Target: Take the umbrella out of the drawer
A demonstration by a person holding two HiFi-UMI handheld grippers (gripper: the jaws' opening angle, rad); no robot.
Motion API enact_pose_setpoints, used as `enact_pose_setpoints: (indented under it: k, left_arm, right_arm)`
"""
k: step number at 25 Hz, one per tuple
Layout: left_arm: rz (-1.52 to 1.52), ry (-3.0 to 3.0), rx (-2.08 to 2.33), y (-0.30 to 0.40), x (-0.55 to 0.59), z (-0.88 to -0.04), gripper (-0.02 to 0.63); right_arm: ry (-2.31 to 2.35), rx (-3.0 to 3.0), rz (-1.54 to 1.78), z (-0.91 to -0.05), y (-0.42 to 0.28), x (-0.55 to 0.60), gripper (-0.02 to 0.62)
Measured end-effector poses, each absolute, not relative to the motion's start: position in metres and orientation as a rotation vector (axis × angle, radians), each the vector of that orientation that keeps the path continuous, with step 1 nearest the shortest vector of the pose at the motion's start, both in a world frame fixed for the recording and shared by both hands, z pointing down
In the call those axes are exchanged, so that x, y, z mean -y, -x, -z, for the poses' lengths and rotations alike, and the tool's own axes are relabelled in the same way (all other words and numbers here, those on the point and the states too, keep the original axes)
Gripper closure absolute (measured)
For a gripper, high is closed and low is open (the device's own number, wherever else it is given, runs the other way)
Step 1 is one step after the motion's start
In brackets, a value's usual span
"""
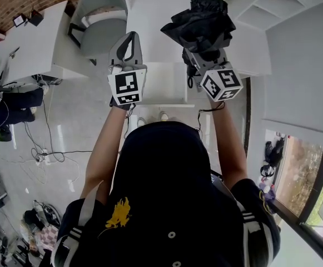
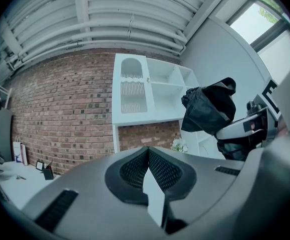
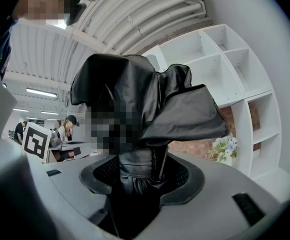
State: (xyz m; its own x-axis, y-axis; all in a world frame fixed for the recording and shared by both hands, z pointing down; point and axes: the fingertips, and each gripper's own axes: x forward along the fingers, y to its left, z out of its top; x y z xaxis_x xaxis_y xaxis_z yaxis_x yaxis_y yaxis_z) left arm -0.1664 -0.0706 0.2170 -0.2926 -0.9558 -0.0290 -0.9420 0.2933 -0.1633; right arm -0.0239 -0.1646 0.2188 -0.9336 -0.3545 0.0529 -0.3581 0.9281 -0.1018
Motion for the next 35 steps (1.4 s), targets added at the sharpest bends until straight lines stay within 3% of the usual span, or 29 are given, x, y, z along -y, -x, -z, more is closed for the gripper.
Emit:
enact_pose_setpoints:
  k: [35]
  left_arm:
    - [0.166, 1.813, -2.408, 0.165, 0.072, -0.213, 0.589]
  right_arm:
    - [-0.56, 3.073, -0.134, -0.202, 0.024, 0.161, 0.347]
